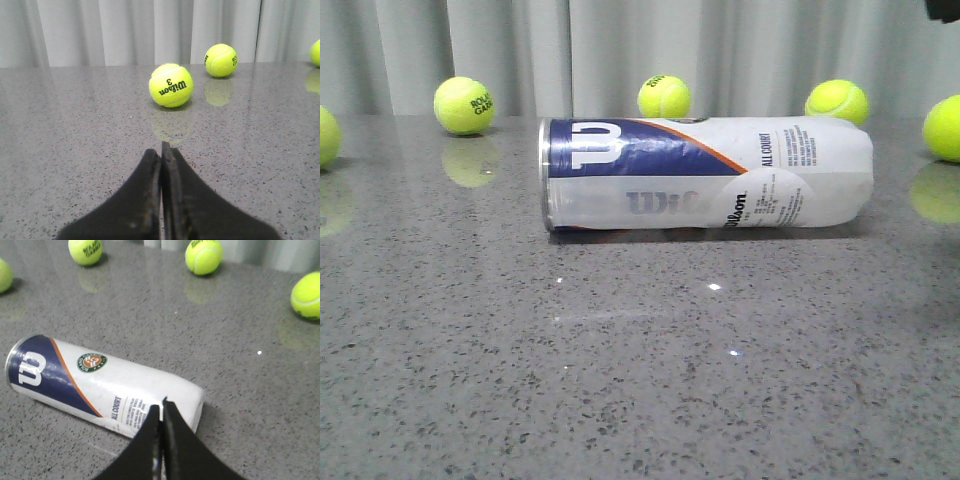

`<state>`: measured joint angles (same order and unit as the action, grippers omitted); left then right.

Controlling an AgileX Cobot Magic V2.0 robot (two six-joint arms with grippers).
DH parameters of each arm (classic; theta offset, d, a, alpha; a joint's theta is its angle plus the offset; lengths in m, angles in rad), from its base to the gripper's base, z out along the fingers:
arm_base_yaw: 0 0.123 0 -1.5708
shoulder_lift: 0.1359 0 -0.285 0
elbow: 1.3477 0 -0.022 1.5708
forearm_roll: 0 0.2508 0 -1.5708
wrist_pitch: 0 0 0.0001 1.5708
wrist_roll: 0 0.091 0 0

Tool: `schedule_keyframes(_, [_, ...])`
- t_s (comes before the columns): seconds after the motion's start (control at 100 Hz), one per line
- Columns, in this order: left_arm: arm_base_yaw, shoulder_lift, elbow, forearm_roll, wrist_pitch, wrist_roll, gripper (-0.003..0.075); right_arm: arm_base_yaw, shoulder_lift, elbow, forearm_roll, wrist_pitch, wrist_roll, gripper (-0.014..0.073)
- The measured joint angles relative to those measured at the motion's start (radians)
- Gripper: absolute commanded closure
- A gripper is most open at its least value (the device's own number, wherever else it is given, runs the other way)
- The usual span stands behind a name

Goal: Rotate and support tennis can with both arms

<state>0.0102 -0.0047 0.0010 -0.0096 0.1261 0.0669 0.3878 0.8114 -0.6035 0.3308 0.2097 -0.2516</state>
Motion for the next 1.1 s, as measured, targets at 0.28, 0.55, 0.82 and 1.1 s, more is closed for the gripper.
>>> schedule_keyframes(0.28, [0.0,0.0,0.0,0.0,-0.008,0.0,0.0739,0.0,-0.311,0.198,0.007,-0.095,0.0,0.0654])
schedule_keyframes(0.55, [0.0,0.0,0.0,0.0,-0.138,0.0,0.0739,0.0,-0.519,0.277,0.007,-0.019,0.0,0.0654])
schedule_keyframes(0.82, [0.0,0.0,-0.081,0.0,0.062,0.0,0.0739,0.0,-0.553,0.279,0.007,0.037,0.0,0.0654])
schedule_keyframes(1.1, [0.0,0.142,-0.308,-0.01,0.433,0.0,0.0739,0.0,-0.553,0.279,0.007,0.041,0.0,0.0654])
